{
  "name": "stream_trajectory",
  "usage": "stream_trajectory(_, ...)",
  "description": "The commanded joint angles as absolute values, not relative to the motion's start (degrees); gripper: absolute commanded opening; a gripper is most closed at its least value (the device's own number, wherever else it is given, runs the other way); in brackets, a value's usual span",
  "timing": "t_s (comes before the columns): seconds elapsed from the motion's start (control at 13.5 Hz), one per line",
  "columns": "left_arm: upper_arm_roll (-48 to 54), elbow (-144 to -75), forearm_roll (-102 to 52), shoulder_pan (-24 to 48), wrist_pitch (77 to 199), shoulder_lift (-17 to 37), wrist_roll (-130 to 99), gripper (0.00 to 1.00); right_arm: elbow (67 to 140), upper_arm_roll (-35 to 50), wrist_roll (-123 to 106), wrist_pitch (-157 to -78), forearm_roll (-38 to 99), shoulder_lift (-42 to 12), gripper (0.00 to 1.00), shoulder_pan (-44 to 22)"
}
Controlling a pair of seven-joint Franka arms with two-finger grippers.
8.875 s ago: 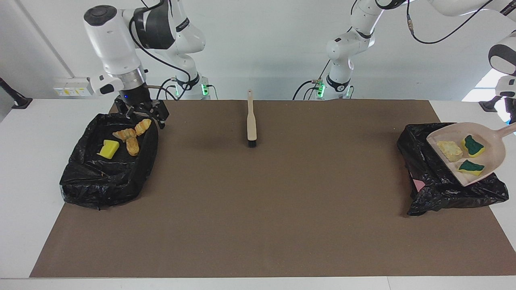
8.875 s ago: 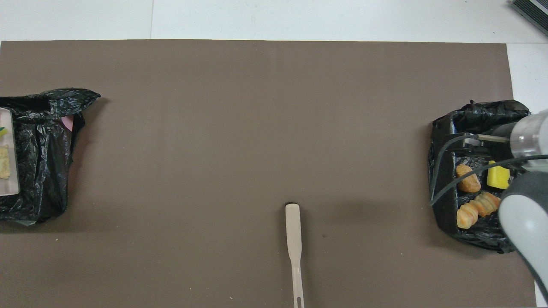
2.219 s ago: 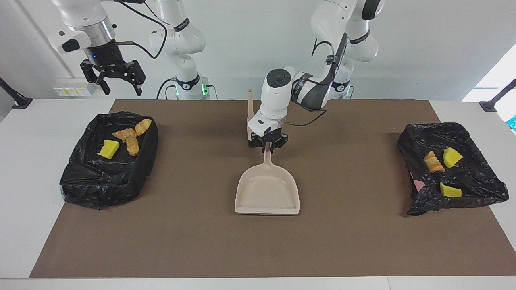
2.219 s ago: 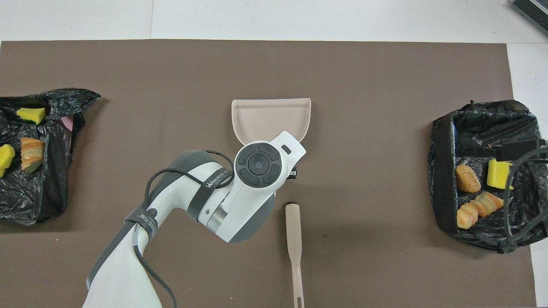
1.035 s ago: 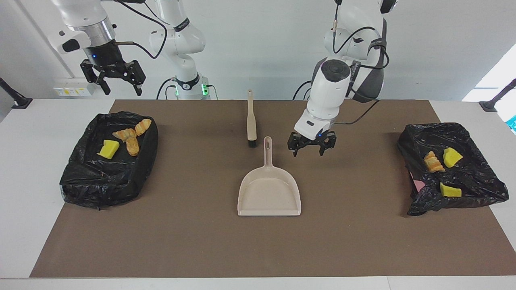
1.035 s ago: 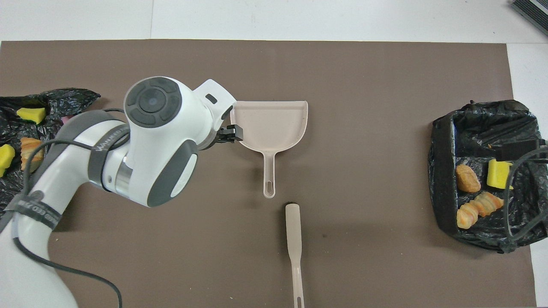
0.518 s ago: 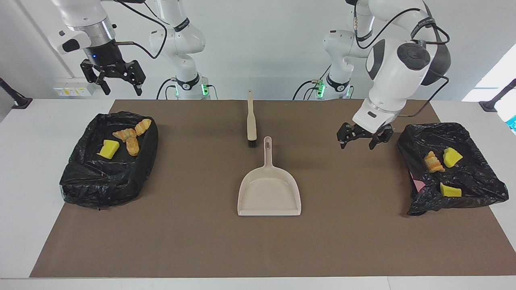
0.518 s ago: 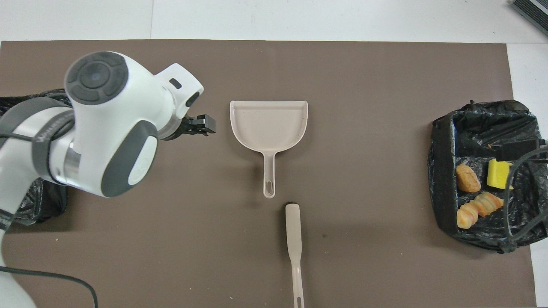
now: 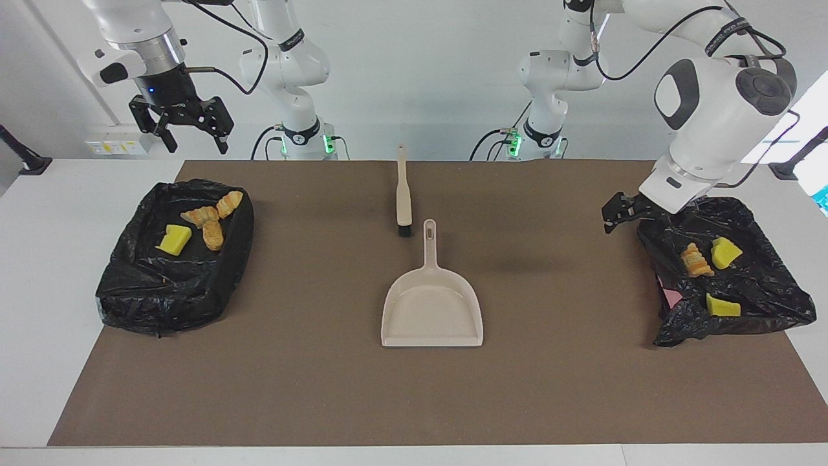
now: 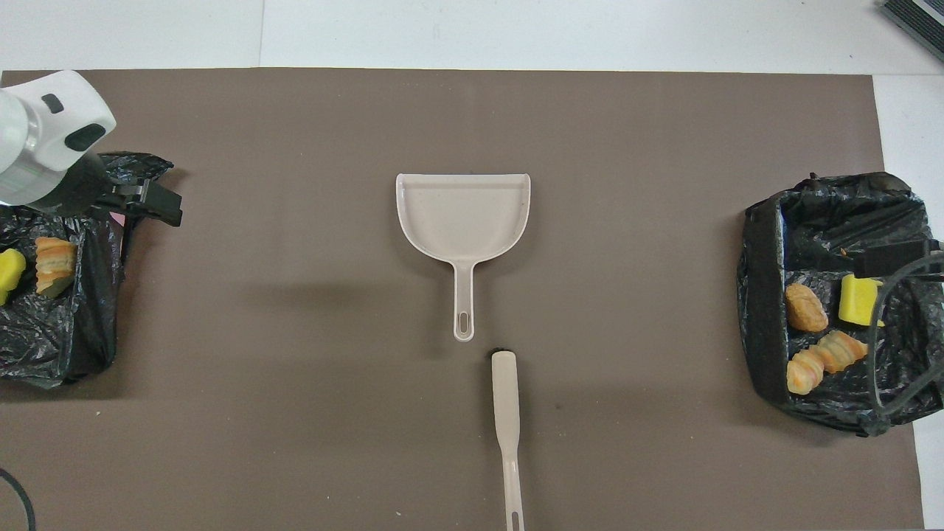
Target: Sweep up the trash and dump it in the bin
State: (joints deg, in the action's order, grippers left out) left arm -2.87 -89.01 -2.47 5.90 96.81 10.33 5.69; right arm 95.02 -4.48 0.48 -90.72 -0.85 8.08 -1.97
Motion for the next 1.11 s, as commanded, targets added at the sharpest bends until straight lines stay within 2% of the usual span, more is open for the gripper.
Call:
stream_trajectory(0.0,-2.55,-88.07,-2.90,4.22,95.71,9.67,7.73,1.00,95.19,-4.39,-0.62,-91.32,-0.62,8.17,1.00,-1.67)
stream_trajectory(0.52,-3.34,-88.33,-2.99,2.20,95.98,7.03,8.00,1.00,95.19,-4.39,-0.62,-91.32,-0.62,8.17,1.00,-1.67)
stream_trajectory(1.04,-3.34,-89.47,-2.99,0.88,93.35,1.76,11.32,1.00,95.19,-4.39,-0.62,-91.32,-0.62,8.17,1.00,-1.67)
